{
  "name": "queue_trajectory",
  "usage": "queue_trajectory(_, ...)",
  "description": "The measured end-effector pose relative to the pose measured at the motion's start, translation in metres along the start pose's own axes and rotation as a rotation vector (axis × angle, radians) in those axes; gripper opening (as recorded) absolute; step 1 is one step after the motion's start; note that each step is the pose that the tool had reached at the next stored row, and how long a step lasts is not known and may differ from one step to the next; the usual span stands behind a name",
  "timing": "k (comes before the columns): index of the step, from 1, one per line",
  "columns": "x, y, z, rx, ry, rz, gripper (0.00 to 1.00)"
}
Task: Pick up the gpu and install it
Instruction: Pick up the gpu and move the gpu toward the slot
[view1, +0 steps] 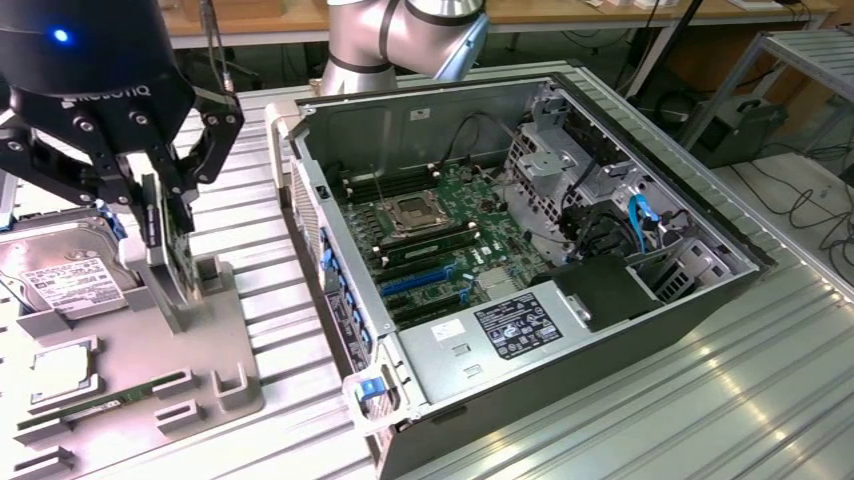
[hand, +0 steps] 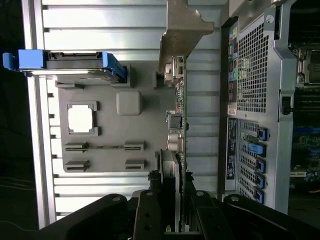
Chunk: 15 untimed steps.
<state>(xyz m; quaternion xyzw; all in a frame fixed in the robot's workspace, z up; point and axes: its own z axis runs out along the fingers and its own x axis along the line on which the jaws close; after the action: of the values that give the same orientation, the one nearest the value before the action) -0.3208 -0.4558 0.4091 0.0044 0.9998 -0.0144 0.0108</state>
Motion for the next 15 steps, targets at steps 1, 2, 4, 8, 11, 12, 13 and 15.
queue_trajectory(1, 0.000, -0.0001, -0.0029, 0.0000, 0.0001, 0.000, 0.27)
queue_trajectory(2, 0.000, -0.0001, -0.0056, 0.0000, 0.0000, 0.000, 0.27)
queue_trajectory(4, 0.000, -0.0003, -0.0118, -0.0001, -0.0001, 0.000, 0.27)
queue_trajectory(8, -0.001, -0.0008, -0.0265, 0.0000, 0.0001, 0.000, 0.27)
queue_trajectory(11, -0.001, -0.0010, -0.0355, 0.0000, 0.0000, 0.000, 0.27)
queue_trajectory(12, -0.001, -0.0011, -0.0375, 0.0000, 0.0000, 0.000, 0.27)
queue_trajectory(13, -0.001, -0.0012, -0.0423, -0.0001, -0.0001, 0.000, 0.27)
queue_trajectory(15, -0.001, -0.0014, -0.0474, 0.0000, 0.0001, 0.000, 0.27)
